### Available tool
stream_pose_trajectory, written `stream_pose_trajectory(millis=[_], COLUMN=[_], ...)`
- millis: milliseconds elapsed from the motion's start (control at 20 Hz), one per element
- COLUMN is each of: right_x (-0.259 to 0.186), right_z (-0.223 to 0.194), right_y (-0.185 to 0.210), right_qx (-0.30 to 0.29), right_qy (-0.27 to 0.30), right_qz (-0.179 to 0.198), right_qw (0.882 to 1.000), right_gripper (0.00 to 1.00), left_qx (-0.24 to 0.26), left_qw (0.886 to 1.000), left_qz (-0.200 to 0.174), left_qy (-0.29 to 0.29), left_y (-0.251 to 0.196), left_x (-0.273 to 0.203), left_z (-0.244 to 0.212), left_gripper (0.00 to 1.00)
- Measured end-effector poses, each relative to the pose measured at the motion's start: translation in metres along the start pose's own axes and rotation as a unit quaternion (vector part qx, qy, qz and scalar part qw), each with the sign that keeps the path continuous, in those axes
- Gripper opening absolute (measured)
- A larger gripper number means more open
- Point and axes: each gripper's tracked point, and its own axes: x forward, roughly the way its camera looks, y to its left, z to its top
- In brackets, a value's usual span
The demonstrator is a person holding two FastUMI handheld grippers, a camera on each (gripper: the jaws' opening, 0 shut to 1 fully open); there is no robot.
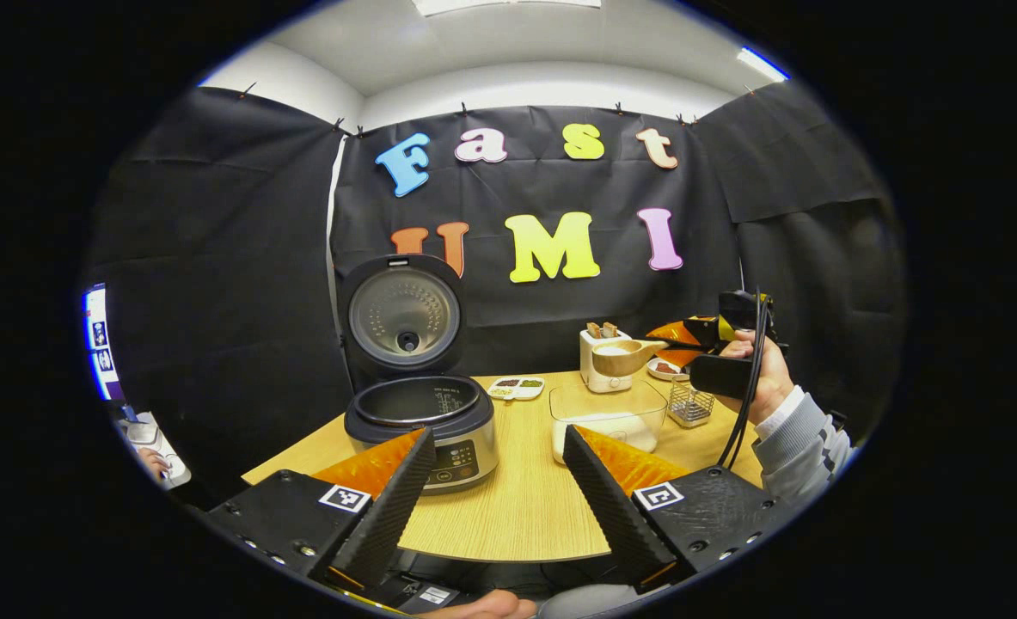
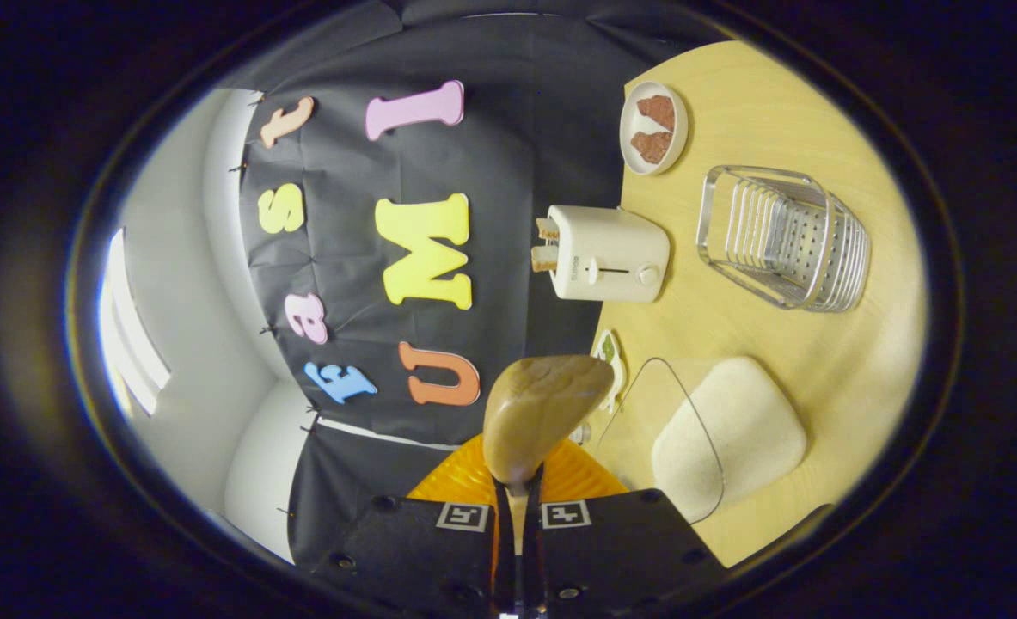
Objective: Close the left gripper, press the button to open the rice cooker; take a wooden spoon from the chopstick holder with the right hand, scoop a spoonful of rice and pour it into the rice cooker, then put the wooden spoon back into the chopstick holder.
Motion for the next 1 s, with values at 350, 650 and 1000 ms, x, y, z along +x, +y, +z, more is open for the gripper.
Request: stream_pose_trajectory(millis=[350,650,1000], right_x=[0.022,0.058,0.106], right_z=[-0.054,-0.120,-0.189], right_y=[0.045,0.076,0.090], right_qx=[-0.039,-0.093,-0.189], right_qy=[0.033,0.063,0.091], right_qz=[-0.002,-0.006,-0.025], right_qw=[0.999,0.994,0.977], right_gripper=[0.09,0.08,0.09], left_qx=[-0.005,-0.013,-0.034], left_qw=[1.000,0.999,0.998], left_qz=[0.016,0.034,0.051], left_qy=[-0.011,-0.018,-0.011], left_y=[0.024,0.056,0.088], left_x=[-0.016,-0.026,-0.031], left_z=[-0.003,-0.010,-0.026], left_gripper=[0.96,0.96,0.96])
